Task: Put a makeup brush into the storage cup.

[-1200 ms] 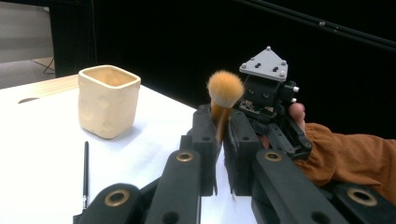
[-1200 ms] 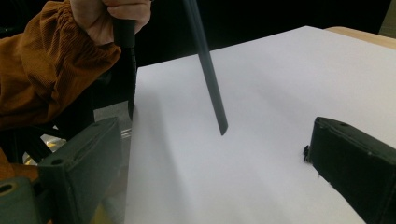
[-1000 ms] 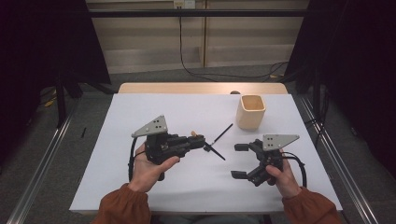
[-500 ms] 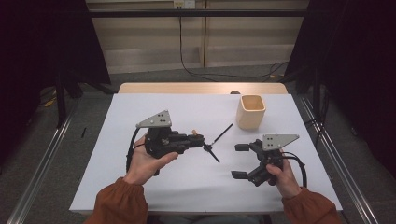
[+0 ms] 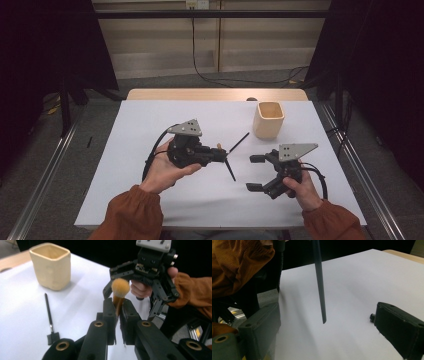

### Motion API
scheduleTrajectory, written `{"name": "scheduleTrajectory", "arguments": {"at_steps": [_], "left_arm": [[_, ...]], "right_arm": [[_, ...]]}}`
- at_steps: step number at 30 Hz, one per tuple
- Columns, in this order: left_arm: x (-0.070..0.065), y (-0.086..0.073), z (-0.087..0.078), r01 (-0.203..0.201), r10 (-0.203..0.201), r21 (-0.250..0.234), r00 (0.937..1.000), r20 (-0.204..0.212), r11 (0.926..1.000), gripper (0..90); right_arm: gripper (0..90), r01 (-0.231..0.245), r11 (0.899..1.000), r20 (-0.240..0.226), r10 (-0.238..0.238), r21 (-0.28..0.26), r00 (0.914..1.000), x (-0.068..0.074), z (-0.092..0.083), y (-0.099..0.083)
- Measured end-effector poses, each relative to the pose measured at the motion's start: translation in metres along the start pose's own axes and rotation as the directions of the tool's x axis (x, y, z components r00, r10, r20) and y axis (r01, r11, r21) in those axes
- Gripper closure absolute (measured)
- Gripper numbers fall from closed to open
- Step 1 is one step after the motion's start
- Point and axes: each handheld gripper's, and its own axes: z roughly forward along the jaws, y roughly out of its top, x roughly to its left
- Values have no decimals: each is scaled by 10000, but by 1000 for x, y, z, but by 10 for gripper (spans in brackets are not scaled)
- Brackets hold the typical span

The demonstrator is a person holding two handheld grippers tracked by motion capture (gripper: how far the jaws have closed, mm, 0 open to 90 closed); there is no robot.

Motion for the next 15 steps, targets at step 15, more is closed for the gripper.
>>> {"name": "scheduleTrajectory", "arguments": {"at_steps": [15], "left_arm": [[4,5,7,170,-176,358,9997,159,9992,842]], "right_arm": [[98,83,9999,-243,-80,100,9997,-2,9,11]]}}
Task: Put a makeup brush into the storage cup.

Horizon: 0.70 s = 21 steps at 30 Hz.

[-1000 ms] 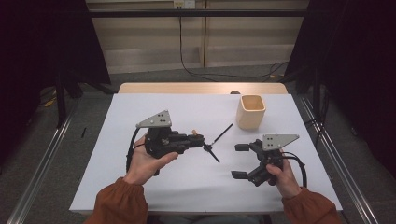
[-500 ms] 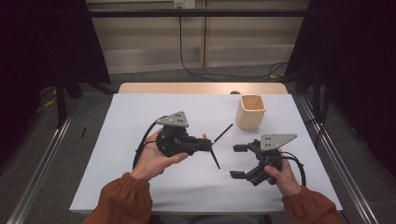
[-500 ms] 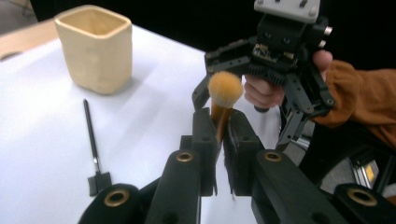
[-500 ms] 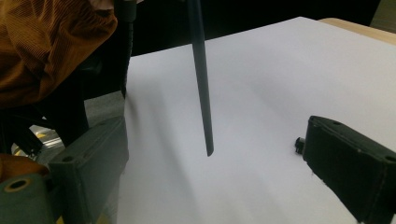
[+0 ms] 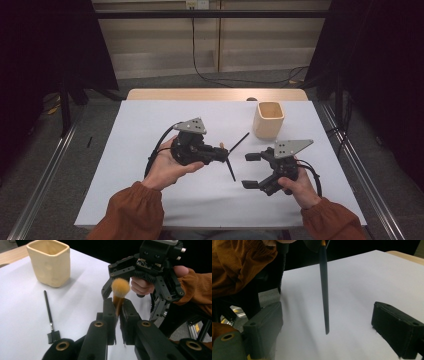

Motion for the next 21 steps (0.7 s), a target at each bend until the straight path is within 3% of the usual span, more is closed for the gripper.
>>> {"name": "scheduleTrajectory", "arguments": {"at_steps": [7,14,18,21], "left_arm": [[1,1,5,83,-83,-85,10000,-52,9999,841],[4,2,7,115,-115,17,9999,-56,9999,841],[4,3,7,121,-121,-90,9999,-61,9999,841],[3,3,8,149,-150,-111,9999,-45,9998,841]], "right_arm": [[132,-175,9998,-356,176,25,9992,-2,6,8],[138,-162,9992,-294,173,376,9994,-4,19,16],[209,-82,9989,-233,93,469,9997,-5,25,22],[330,-242,9983,-389,263,536,9989,-8,28,21]]}}
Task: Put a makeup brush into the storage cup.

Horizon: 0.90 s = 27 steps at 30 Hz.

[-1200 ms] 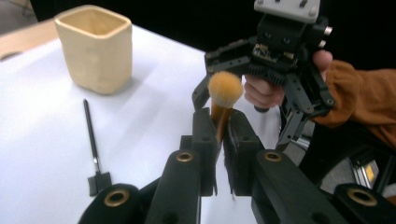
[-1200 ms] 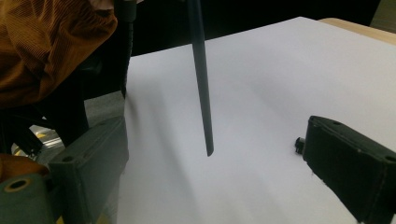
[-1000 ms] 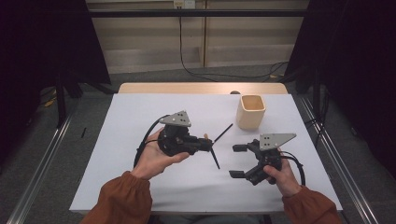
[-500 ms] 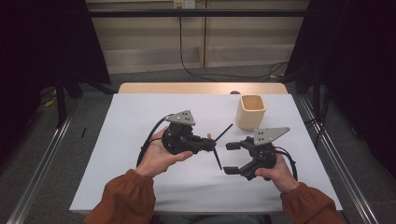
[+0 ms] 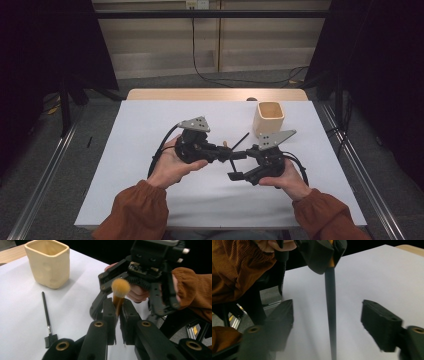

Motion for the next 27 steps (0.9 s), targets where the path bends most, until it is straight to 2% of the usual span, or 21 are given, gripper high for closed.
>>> {"name": "scheduleTrajectory", "arguments": {"at_steps": [3,11,14,19,27], "left_arm": [[1,-1,1,49,-49,-18,10000,40,10000,841],[2,-4,3,78,-78,-2,9999,132,10000,841],[2,-4,4,61,-62,11,9999,92,10000,841],[2,-5,6,88,-89,40,9999,133,10000,841],[3,-7,7,132,-132,-25,9998,147,9999,841]], "right_arm": [[446,86,9998,-53,-87,-156,9999,0,1,-1],[646,-18,9997,-62,16,-248,10000,-1,2,-1],[670,-8,9994,-23,7,-333,10000,-1,1,0],[781,27,9995,-30,-28,-325,10000,-2,-1,0],[822,40,9994,37,-38,-340,10000,-2,-2,-1]]}}
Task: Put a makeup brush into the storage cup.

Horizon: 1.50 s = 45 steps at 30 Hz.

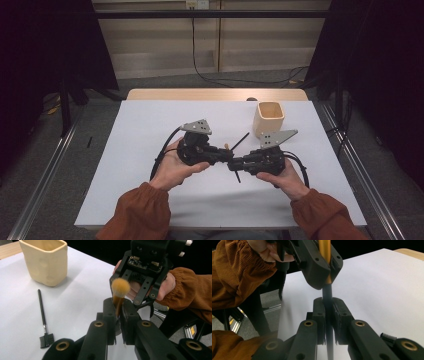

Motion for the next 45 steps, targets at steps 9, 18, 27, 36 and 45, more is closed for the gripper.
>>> {"name": "scheduleTrajectory", "arguments": {"at_steps": [9,18,27,36,45], "left_arm": [[3,-10,3,64,-51,-627,9998,207,9980,839],[2,-14,2,-67,69,-947,10000,14,9955,780],[1,-16,1,-313,245,-1224,9981,-570,9920,407],[1,-18,-2,-272,62,-1644,9919,-1268,9860,83],[3,-22,-11,-236,-150,-2081,9831,-1822,9778,39]], "right_arm": [[835,153,9998,142,-155,134,9998,2,1,-1],[838,176,9998,202,-177,13,9996,2,0,-1],[838,130,9998,332,-125,-144,9994,2,-4,-1],[838,108,9997,383,-100,-217,9992,1,-4,-1],[838,124,9995,525,-109,-278,9986,2,-6,-2]]}}
